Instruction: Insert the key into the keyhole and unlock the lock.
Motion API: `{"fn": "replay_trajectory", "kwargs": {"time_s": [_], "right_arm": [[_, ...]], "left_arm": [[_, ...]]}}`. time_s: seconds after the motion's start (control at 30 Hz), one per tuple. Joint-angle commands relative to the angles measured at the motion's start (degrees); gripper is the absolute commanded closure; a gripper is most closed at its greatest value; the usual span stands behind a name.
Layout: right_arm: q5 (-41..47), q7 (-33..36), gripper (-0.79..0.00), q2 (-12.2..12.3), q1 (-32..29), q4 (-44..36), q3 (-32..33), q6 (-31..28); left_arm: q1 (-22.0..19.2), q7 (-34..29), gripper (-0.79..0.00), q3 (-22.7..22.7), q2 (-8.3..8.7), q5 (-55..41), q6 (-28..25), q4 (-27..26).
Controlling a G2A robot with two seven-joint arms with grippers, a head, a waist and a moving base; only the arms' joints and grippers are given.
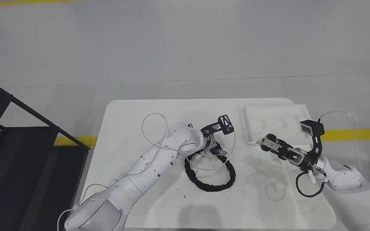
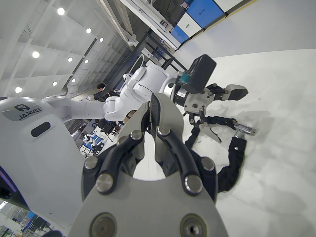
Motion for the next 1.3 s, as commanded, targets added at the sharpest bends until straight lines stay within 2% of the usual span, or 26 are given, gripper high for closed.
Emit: {"fn": "replay_trajectory", "kwargs": {"time_s": [0.0,0.03,0.1,0.13,0.23,0.47,0.53,0.63,0.87,1.1,1.13,1.2,1.27], "right_arm": [[0.00,0.00,0.000,0.00,0.00,0.00,0.00,0.00],[0.00,0.00,0.000,0.00,0.00,0.00,0.00,0.00],[0.00,0.00,0.000,0.00,0.00,0.00,0.00,0.00],[0.00,0.00,0.000,0.00,0.00,0.00,0.00,0.00],[0.00,0.00,0.000,0.00,0.00,0.00,0.00,0.00],[0.00,0.00,0.000,0.00,0.00,0.00,0.00,0.00],[0.00,0.00,0.000,0.00,0.00,0.00,0.00,0.00],[0.00,0.00,0.000,0.00,0.00,0.00,0.00,0.00],[0.00,0.00,0.000,0.00,0.00,0.00,0.00,0.00],[0.00,0.00,0.000,0.00,0.00,0.00,0.00,0.00],[0.00,0.00,0.000,0.00,0.00,0.00,0.00,0.00],[0.00,0.00,0.000,0.00,0.00,0.00,0.00,0.00],[0.00,0.00,0.000,0.00,0.00,0.00,0.00,0.00]], "left_arm": [[-0.31,0.07,-0.502,-0.18,-0.03,0.23,-0.52,1.46],[-0.41,0.05,-0.422,-0.39,0.00,0.25,-0.85,2.10],[-0.42,-0.41,-0.425,-0.69,0.16,0.59,-1.85,3.03],[-0.37,-0.62,-0.391,-0.87,0.27,0.84,-2.25,3.29],[0.03,-1.33,-0.382,-1.68,0.70,1.50,-3.10,3.60],[1.69,-4.38,-0.382,-3.85,1.83,1.29,-5.25,1.42],[2.31,-5.06,-0.314,-4.19,2.07,1.50,-5.34,0.79],[2.98,-5.19,-0.277,-4.39,2.23,1.79,-5.21,0.33],[3.04,-3.94,-0.191,-3.80,1.86,1.95,-4.77,1.77],[2.18,-2.83,-0.157,-2.64,1.02,1.79,-4.17,4.57],[1.99,-2.66,-0.139,-2.46,0.87,1.79,-3.99,5.06],[1.56,-1.74,0.000,-2.02,0.60,3.11,-2.64,5.71],[1.31,-0.26,0.000,-1.43,0.41,5.09,-1.69,6.04]]}}
